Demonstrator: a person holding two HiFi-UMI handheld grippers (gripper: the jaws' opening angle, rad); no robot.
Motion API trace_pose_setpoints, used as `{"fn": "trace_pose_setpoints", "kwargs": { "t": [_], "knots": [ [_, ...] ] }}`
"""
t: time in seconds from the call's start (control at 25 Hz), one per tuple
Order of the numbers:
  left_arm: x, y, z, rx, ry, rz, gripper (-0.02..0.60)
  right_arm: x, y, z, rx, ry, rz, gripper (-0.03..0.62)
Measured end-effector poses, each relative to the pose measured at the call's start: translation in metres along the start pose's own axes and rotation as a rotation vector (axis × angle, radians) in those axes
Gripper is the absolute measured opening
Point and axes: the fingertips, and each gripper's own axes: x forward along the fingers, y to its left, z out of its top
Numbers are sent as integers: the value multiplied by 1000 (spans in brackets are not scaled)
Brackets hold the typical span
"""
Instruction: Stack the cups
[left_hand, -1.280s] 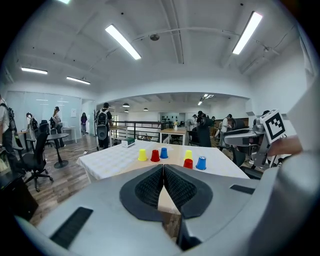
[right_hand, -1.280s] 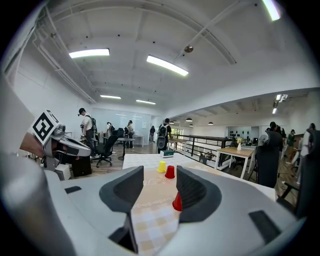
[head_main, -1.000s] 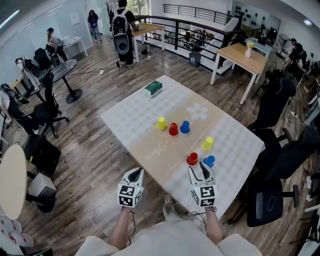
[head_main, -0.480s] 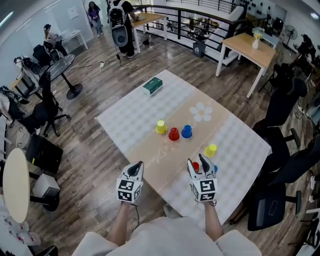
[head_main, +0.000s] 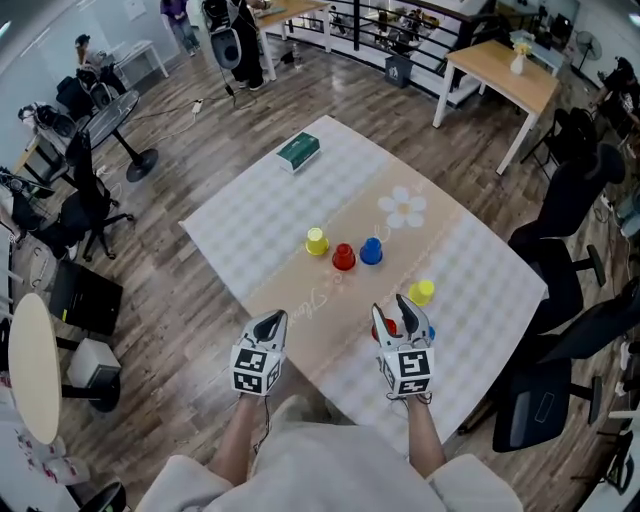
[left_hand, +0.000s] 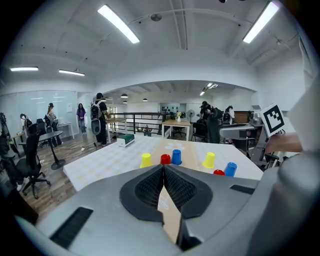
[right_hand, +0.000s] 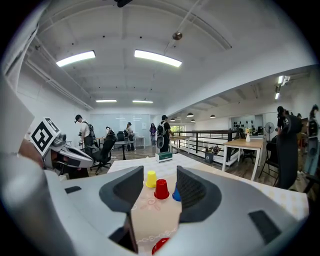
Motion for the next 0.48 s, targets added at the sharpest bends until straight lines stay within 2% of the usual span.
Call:
{"fn": "trace_pose_setpoints", "kwargs": {
  "t": [0.48],
  "knots": [
    [34, 31, -3, -19, 13, -64, 14, 37, 16, 10, -12, 23, -24, 199]
  ]
}}
